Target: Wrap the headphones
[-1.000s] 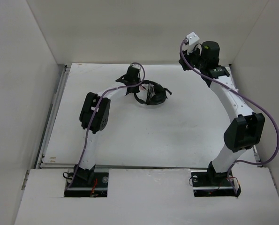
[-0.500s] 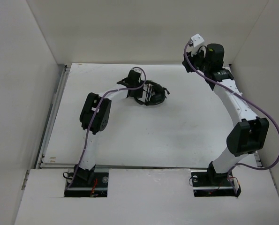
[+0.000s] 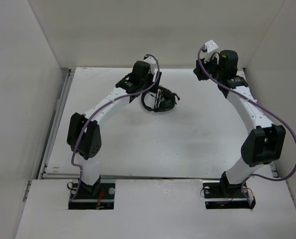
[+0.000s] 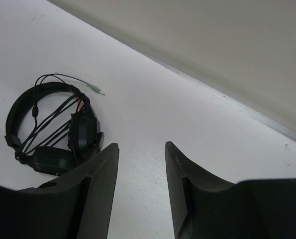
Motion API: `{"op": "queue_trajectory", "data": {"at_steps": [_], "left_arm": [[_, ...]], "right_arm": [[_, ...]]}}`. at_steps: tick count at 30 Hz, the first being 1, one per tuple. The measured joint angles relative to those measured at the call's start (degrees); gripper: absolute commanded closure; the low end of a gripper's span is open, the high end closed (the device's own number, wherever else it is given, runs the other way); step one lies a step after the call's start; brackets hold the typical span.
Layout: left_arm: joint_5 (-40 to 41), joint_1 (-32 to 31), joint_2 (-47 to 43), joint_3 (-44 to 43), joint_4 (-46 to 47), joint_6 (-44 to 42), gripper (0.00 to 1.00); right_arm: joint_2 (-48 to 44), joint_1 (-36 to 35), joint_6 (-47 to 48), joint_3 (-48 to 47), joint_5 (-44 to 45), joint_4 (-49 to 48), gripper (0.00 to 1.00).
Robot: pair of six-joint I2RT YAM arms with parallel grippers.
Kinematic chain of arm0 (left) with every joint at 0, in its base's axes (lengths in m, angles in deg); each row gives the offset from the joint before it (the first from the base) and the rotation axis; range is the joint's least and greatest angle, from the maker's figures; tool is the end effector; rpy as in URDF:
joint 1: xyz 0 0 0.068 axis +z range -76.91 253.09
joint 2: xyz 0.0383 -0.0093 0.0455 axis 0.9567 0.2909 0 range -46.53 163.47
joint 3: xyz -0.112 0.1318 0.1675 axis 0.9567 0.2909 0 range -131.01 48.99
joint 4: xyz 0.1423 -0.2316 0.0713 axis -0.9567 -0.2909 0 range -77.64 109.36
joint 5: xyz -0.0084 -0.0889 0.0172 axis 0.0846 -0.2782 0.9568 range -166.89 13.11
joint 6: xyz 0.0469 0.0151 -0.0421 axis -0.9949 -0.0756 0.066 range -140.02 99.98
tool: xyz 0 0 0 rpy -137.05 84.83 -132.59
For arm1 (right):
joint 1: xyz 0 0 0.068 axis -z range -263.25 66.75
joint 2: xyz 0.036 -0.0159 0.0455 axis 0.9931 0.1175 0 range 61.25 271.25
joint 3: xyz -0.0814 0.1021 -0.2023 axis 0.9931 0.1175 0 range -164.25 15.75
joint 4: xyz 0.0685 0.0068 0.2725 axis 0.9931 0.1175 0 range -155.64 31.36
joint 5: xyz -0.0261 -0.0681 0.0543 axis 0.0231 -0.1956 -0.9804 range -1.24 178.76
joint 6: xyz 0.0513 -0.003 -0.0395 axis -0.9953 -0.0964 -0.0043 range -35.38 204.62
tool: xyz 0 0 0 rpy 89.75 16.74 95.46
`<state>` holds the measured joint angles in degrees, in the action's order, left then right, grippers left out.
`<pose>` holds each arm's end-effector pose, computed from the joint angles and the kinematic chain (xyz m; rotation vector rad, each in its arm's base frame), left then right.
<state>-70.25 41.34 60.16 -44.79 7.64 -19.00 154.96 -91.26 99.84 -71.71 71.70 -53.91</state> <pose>0.4043 -0.2433 0.2817 0.4594 1.9532 -0.2514 0.4159 0.0735 0.3367 -0.5742 1.7847 0.1936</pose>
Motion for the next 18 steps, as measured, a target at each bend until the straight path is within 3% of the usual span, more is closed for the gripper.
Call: {"op": "queue_trajectory", "data": {"at_steps": [2,3,4,6,12,18], "left_arm": [[-0.07,-1.77,-2.14,-0.66,0.11,-2.27,0.19],[-0.07,-2.43,-3.02,-0.72,0.04,-3.37,0.16],[0.07,-2.78,-3.93,-0.74,-0.11,-4.59,0.15],[1.11,-2.19,-5.18,-0.74,-0.52,-7.23,0.00],[5.51,5.81,-5.73,-0.87,-1.49,-15.67,0.00],[8.28,11.69,-5.62,-2.40,-2.01,-18.88,0.00]], "right_arm": [[-0.11,0.52,-2.32,2.29,-0.44,-0.31,0.46],[-0.15,1.09,-3.89,3.82,-0.85,-0.13,0.12],[-0.15,1.97,-5.51,5.40,-1.31,0.26,0.00],[-0.15,4.22,-7.23,8.26,-2.38,1.86,0.00],[-0.74,14.05,-11.06,11.17,-1.92,9.35,0.00],[-2.86,19.56,-12.13,4.20,-0.61,21.79,0.00]]}}
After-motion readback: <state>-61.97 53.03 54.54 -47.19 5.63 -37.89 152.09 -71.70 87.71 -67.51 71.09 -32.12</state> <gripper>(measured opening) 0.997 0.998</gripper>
